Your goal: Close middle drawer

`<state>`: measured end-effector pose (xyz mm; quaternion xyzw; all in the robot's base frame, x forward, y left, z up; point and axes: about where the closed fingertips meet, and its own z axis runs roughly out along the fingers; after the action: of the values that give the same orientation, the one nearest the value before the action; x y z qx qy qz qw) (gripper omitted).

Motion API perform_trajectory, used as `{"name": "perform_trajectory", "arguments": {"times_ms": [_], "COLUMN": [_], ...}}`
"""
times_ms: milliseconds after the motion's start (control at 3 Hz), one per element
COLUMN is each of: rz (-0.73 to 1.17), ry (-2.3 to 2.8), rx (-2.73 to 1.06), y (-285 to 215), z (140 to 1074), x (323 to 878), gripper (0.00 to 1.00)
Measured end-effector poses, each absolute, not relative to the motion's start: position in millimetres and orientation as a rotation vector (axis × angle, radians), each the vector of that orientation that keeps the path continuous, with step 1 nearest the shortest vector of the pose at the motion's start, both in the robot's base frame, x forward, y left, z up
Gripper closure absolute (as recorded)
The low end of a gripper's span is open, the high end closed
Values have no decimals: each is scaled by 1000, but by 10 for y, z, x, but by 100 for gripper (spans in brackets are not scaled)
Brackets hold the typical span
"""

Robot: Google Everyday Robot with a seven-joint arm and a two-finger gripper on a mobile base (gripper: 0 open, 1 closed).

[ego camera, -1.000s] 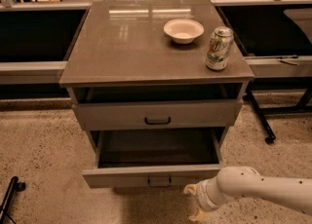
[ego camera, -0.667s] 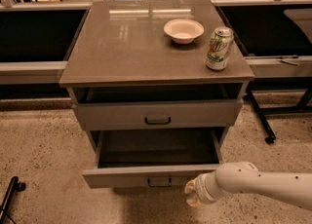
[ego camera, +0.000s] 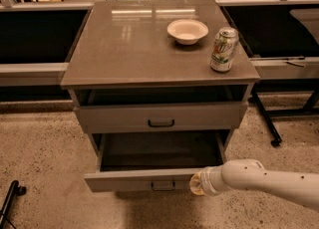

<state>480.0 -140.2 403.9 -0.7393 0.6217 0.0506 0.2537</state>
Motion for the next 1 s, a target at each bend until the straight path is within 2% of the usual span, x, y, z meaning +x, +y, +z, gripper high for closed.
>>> {"name": "perform_trajectory", "arguments": {"times_ms": [333,667,1000], "rz": [85,85,106], "ry": [1689,1703,1694], "rx": [-1952,-1886,-1834], "y": [-1386,-1355,-1316], "z": [4025,3999,4003], "x": [5019,5219,5440], "gripper": [100,82,51]}}
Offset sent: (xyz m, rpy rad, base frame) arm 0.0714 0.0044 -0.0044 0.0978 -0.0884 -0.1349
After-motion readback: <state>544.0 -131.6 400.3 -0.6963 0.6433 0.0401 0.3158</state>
